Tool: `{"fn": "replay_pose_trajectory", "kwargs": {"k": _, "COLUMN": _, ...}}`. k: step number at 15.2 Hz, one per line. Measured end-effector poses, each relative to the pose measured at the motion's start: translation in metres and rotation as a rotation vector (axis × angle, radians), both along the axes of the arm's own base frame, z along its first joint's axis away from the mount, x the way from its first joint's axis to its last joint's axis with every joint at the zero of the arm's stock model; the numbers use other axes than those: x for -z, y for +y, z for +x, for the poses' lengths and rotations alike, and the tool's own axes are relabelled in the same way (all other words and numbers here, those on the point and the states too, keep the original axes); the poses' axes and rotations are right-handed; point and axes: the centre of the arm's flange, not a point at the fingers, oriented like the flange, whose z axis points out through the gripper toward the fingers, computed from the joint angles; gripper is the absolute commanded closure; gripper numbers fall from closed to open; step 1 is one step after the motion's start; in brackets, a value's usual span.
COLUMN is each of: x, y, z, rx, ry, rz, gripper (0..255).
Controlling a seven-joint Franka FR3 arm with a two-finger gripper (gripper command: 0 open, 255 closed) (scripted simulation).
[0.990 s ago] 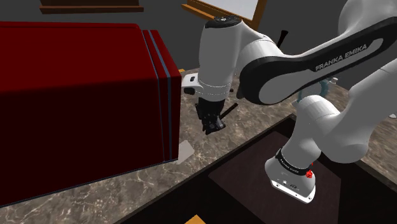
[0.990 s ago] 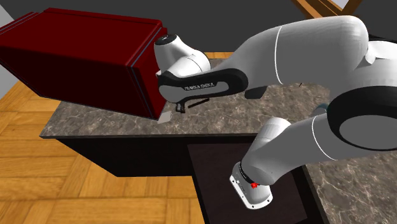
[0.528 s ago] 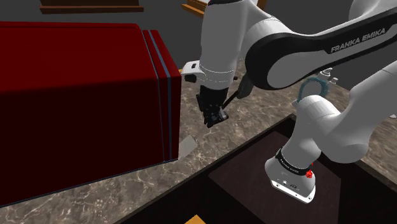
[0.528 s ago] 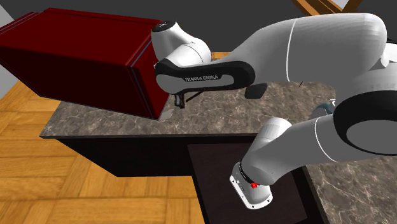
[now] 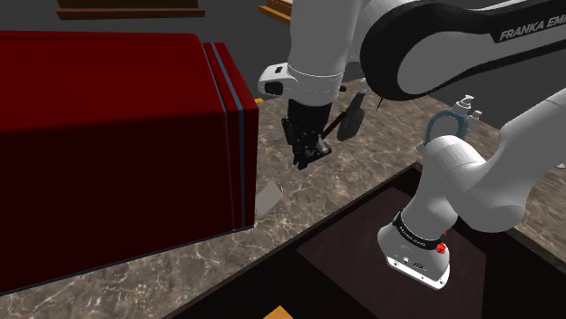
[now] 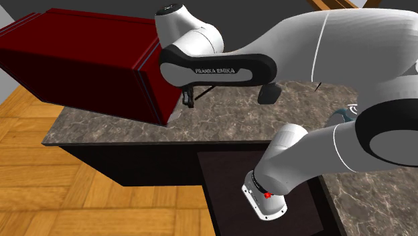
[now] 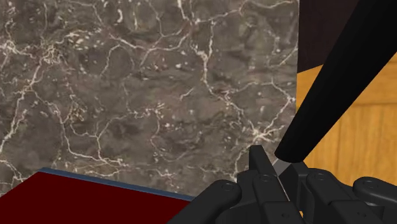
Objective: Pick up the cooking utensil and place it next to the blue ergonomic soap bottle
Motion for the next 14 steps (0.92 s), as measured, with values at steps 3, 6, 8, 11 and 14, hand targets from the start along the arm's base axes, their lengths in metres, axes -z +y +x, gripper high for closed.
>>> {"fn": "replay_pose_trajectory", "kwargs": {"k": 3, "x": -0.016, "y": -0.001, "z": 0.001, "rx": 0.000, "ry": 0.000, "rz": 0.000, "gripper": 255}}
{"fn": "replay_pose_trajectory", "kwargs": {"k": 6, "x": -0.033, "y": 0.000, "z": 0.001, "rx": 0.000, "ry": 0.000, "rz": 0.000, "gripper": 255}}
{"fn": "replay_pose_trajectory", "kwargs": {"k": 8, "x": -0.044, "y": -0.001, "z": 0.002, "rx": 0.000, "ry": 0.000, "rz": 0.000, "gripper": 255}}
{"fn": "replay_pose_trajectory", "kwargs": {"k": 11, "x": -0.059, "y": 0.000, "z": 0.001, "rx": 0.000, "ry": 0.000, "rz": 0.000, "gripper": 255}}
{"fn": "replay_pose_trajectory", "kwargs": {"k": 14, "x": -0.074, "y": -0.001, "z": 0.000, "rx": 0.000, "ry": 0.000, "rz": 0.000, "gripper": 255}}
